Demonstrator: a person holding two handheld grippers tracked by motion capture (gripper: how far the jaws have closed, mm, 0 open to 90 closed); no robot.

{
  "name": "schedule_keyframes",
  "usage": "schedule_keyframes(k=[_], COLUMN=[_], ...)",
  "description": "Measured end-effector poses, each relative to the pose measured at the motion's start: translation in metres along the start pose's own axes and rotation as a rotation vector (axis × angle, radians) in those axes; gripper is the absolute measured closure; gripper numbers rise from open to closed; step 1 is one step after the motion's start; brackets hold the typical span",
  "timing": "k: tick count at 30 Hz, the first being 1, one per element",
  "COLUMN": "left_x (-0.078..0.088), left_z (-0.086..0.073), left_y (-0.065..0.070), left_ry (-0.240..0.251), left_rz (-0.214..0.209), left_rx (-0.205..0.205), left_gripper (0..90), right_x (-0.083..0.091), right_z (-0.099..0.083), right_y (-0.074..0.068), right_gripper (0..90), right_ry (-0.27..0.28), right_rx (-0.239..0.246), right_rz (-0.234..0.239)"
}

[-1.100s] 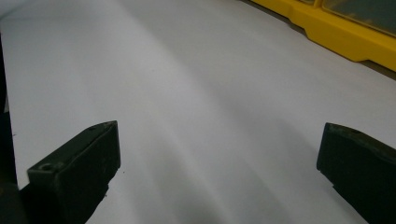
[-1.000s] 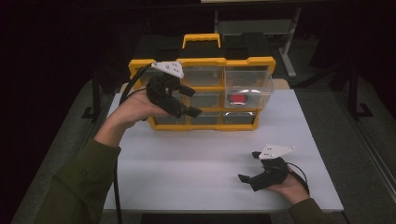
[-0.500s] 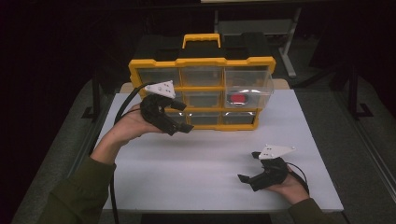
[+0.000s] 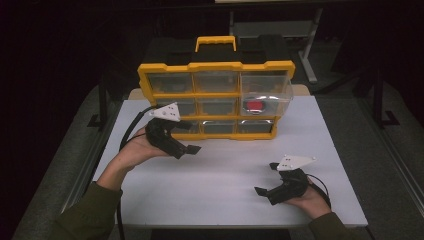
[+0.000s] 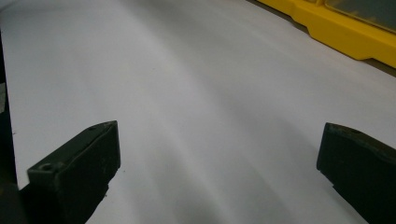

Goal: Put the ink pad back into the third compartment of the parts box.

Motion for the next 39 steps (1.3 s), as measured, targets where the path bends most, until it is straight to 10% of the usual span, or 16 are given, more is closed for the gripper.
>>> schedule_keyframes(k=[39], left_x=[-0.012], left_z=[-0.108], left_y=[0.019], left_ry=[-0.003], left_rz=[0.145], left_rx=[0.058], left_gripper=[0.0], right_x=[-0.001], right_z=[-0.001], right_y=[-0.001], right_gripper=[0.0], right_ry=[-0.007], right_rx=[0.005], right_rz=[0.002])
Point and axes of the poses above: each handheld gripper's, and its own axes: x roughly backward along the jaws, z roughly out of its top, y roughly to its right, the point moved 6 cm from there along -x, roughly forward along the jaws, and after that the axes turned 6 degrees about -x, right-handed, at the moved point
